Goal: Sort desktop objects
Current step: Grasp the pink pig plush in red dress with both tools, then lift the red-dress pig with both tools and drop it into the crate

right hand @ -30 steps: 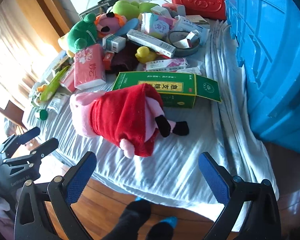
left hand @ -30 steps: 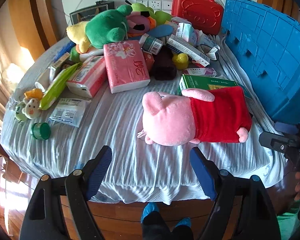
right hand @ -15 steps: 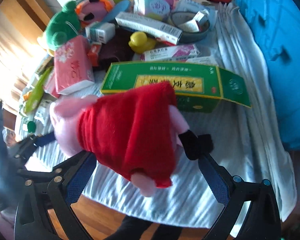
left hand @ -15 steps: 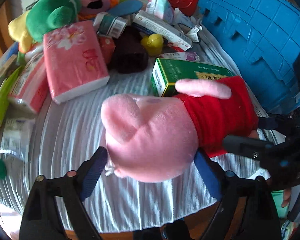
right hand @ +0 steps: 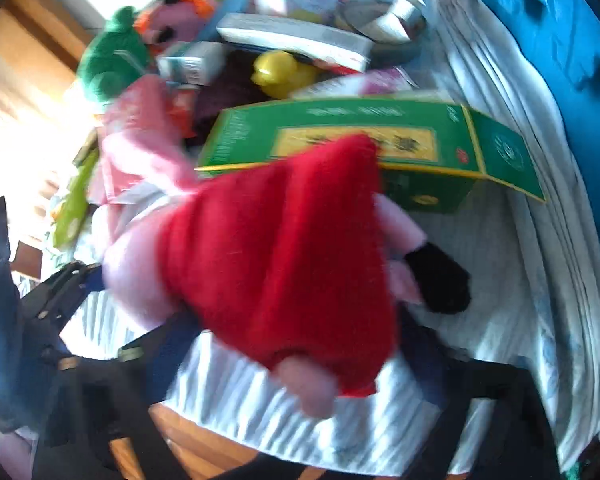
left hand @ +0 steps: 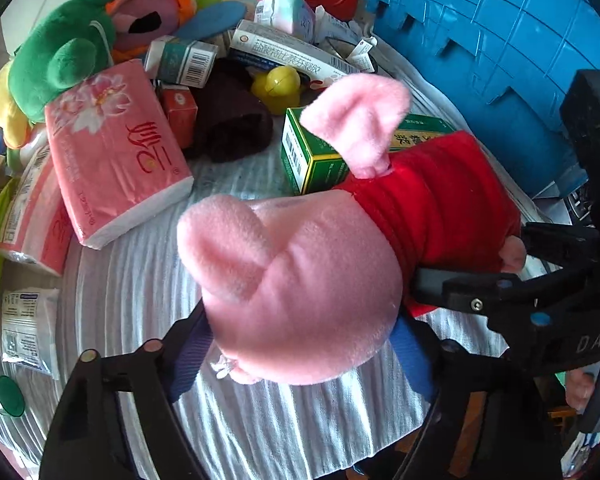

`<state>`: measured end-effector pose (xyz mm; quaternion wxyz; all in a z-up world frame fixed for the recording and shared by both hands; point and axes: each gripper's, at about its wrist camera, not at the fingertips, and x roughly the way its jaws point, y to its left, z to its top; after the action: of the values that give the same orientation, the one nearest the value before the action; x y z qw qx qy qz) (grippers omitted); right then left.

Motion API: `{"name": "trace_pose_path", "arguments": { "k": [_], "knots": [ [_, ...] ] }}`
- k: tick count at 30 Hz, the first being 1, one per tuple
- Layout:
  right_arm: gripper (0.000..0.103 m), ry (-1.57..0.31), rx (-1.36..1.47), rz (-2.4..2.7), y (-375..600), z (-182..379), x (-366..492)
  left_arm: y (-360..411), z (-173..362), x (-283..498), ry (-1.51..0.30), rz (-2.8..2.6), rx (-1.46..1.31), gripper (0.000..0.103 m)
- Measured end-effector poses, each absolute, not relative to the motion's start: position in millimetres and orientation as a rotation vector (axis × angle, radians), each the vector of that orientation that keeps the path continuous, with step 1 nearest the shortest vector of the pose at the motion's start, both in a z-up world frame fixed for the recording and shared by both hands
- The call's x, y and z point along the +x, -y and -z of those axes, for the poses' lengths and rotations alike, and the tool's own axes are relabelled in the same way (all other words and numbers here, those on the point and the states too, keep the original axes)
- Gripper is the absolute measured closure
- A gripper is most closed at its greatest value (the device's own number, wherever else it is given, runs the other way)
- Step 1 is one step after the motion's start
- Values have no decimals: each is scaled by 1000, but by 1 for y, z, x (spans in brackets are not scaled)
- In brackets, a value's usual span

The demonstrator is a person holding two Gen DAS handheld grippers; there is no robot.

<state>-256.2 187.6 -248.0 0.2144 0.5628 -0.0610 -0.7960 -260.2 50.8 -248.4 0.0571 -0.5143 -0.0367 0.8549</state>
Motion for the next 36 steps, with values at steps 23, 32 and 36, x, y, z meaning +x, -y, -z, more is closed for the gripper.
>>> {"name": "trace_pose_path", "arguments": {
  "k": [23, 32, 36],
  "knots": [
    [28, 45, 897, 2501, -183, 21, -232, -42, 36, -230, -98, -2971, -823, 24],
    [28, 36, 743, 2679, -261, -50, -233, -110, -39, -258, -201, -2931, -574, 23],
    [28, 61, 713, 2738, -319, -76, -245, -160, -68, -288, -238, -2891, -529, 23]
  ]
}}
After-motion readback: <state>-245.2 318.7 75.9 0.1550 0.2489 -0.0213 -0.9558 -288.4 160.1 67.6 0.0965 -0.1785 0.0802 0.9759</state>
